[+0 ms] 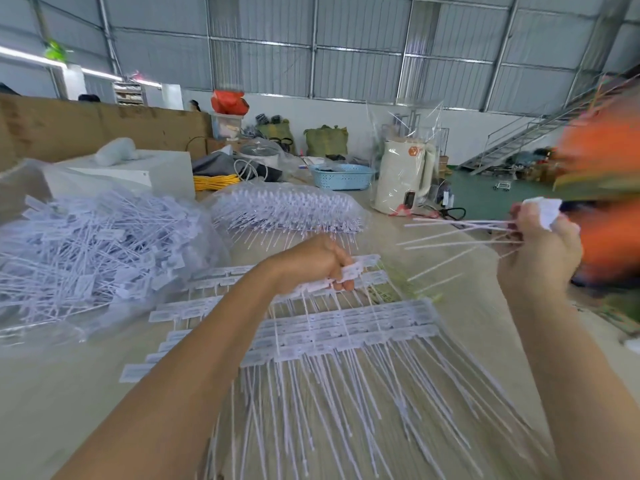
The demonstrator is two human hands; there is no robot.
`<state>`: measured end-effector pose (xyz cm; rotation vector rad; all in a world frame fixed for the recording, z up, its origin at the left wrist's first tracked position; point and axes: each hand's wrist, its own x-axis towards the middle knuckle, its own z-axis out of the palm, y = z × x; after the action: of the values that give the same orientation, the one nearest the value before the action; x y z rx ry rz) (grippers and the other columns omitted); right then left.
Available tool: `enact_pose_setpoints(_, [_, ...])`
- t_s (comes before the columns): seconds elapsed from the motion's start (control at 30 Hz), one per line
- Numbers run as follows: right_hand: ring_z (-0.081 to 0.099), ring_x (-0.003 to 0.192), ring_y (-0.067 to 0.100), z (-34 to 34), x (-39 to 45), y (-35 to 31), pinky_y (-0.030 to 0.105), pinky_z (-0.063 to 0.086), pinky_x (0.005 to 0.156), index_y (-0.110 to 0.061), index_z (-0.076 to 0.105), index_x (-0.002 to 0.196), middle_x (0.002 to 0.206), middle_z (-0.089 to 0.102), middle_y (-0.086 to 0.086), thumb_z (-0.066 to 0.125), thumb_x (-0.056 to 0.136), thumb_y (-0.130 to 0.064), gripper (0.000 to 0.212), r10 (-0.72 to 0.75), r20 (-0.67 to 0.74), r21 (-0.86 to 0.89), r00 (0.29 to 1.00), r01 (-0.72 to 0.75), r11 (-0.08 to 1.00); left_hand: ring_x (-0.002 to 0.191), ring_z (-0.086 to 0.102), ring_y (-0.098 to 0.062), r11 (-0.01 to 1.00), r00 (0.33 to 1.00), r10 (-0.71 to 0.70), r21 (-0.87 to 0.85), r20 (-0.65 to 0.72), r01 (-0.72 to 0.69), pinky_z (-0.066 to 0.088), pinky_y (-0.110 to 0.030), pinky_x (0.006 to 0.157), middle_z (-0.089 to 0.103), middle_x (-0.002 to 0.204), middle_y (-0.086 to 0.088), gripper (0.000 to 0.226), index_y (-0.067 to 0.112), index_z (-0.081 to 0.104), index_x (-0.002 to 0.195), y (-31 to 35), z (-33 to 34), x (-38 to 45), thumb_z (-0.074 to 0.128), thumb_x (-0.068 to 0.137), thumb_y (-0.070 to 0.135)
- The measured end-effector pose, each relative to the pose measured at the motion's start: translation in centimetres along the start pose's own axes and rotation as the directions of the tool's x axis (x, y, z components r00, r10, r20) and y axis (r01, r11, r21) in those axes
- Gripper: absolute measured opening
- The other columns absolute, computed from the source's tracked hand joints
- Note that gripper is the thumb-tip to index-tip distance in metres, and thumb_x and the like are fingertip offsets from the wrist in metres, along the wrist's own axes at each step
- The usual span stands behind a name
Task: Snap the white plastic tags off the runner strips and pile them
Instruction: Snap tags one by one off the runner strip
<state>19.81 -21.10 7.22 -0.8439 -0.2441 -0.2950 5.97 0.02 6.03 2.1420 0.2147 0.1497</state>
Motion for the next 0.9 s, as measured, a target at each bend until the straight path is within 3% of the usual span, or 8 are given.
enact_pose_setpoints(0.1, [0.052, 0.049, 0.003, 0.2, -0.4, -0.7, 0.016, 0.046, 0.050, -0.009, 0.052, 0.082, 0.062, 0.060, -0.006, 0.052, 0.092, -0.010, 0.010, 0.205, 0.238, 0.195, 0.949, -0.254, 0.947, 0.095, 0.063, -0.021, 1.000, 1.000, -0.002, 0.009, 0.012, 0.002, 0.048, -0.020, 0.084, 0.070, 0.097, -0.014, 0.029, 0.002, 0.071, 0.087, 0.1, -0.2, -0.1, 0.050, 0.080, -0.017])
enact_pose_setpoints(0.17, [0.050, 0.052, 0.007, 0.1, -1.1, -0.3, 0.015, 0.047, 0.050, -0.007, 0.052, 0.084, 0.075, 0.056, 0.002, 0.052, 0.085, -0.016, 0.009, 0.374, 0.471, 0.109, 0.799, -0.473, 0.874, 0.085, 0.062, -0.016, 1.000, 1.000, 0.013, 0.023, 0.022, -0.014, 0.049, -0.018, 0.080, 0.070, 0.097, -0.014, 0.027, 0.000, 0.070, 0.097, 0.1, -0.2, -0.1, 0.051, 0.083, -0.015])
enact_pose_setpoints(0.33, [0.052, 0.053, 0.011, 1.6, -4.5, 2.3, 0.020, 0.045, 0.046, -0.004, 0.061, 0.083, 0.075, 0.066, 0.005, 0.061, 0.076, -0.018, 0.016, 0.518, 0.640, -0.491, 0.568, -0.216, 0.844, 0.081, 0.060, -0.009, 0.987, 0.999, 0.012, 0.158, 0.030, -0.017, 0.044, -0.020, 0.076, 0.071, 0.093, -0.001, 0.024, 0.010, 0.073, 0.098, -0.8, 0.0, 0.1, 0.059, 0.085, -0.004])
enact_pose_setpoints(0.43, [0.055, 0.049, 0.014, 2.4, -5.8, 4.0, 0.028, 0.049, 0.047, -0.007, 0.064, 0.081, 0.073, 0.066, 0.009, 0.066, 0.085, -0.010, 0.005, 0.497, 0.593, -0.582, 0.634, -0.089, 0.808, 0.099, 0.057, -0.005, 0.964, 1.000, -0.008, 0.265, 0.009, 0.005, 0.041, -0.013, 0.082, 0.063, 0.121, 0.002, 0.028, 0.014, 0.068, 0.114, -1.4, 0.2, 0.6, 0.058, 0.090, 0.006])
enact_pose_setpoints(0.5, [0.057, 0.048, 0.017, 2.6, -6.4, 4.9, 0.040, 0.053, 0.058, -0.009, 0.064, 0.081, 0.067, 0.064, 0.009, 0.067, 0.086, -0.011, 0.006, 0.425, 0.569, -0.617, 0.704, 0.023, 0.787, 0.112, 0.054, -0.013, 0.978, 0.998, 0.027, 0.206, -0.064, -0.013, 0.038, -0.022, 0.093, 0.058, 0.130, -0.001, 0.029, 0.014, 0.062, 0.122, -1.0, 0.7, 0.7, 0.053, 0.095, 0.022])
enact_pose_setpoints(0.63, [0.058, 0.050, 0.015, 2.8, -6.8, 5.4, 0.034, 0.049, 0.057, -0.014, 0.060, 0.081, 0.055, 0.062, -0.005, 0.066, 0.087, -0.010, 0.009, 0.317, 0.546, -0.563, 0.775, 0.059, 0.824, 0.098, 0.063, -0.017, 0.998, 0.998, 0.051, -0.034, 0.045, -0.050, 0.050, -0.033, 0.089, 0.065, 0.112, -0.009, 0.042, 0.019, 0.063, 0.111, 0.7, 1.9, 0.1, 0.048, 0.090, 0.053])
enact_pose_setpoints(0.77, [0.056, 0.050, 0.002, 3.7, -7.0, 5.0, 0.017, 0.045, 0.050, -0.019, 0.057, 0.080, 0.061, 0.058, -0.006, 0.065, 0.087, -0.011, 0.013, 0.173, 0.494, -0.491, 0.852, 0.109, 0.865, 0.078, 0.066, -0.016, 0.996, 0.962, 0.081, -0.057, 0.261, -0.069, 0.053, -0.032, 0.076, 0.066, 0.088, -0.006, 0.039, 0.011, 0.051, 0.119, 1.6, 3.4, -0.5, 0.068, 0.086, 0.023])
enact_pose_setpoints(0.9, [0.056, 0.065, 0.006, 5.0, -6.2, 3.7, 0.019, 0.040, 0.058, -0.017, 0.058, 0.090, 0.075, 0.060, -0.006, 0.064, 0.088, -0.019, 0.007, 0.034, 0.508, -0.568, 0.861, 0.305, 0.764, 0.061, 0.063, -0.015, 0.978, 0.985, 0.138, -0.169, 0.108, -0.118, 0.057, -0.035, 0.071, 0.054, 0.078, 0.003, 0.026, 0.012, 0.045, 0.107, 2.7, 5.8, -0.3, 0.062, 0.088, 0.005])
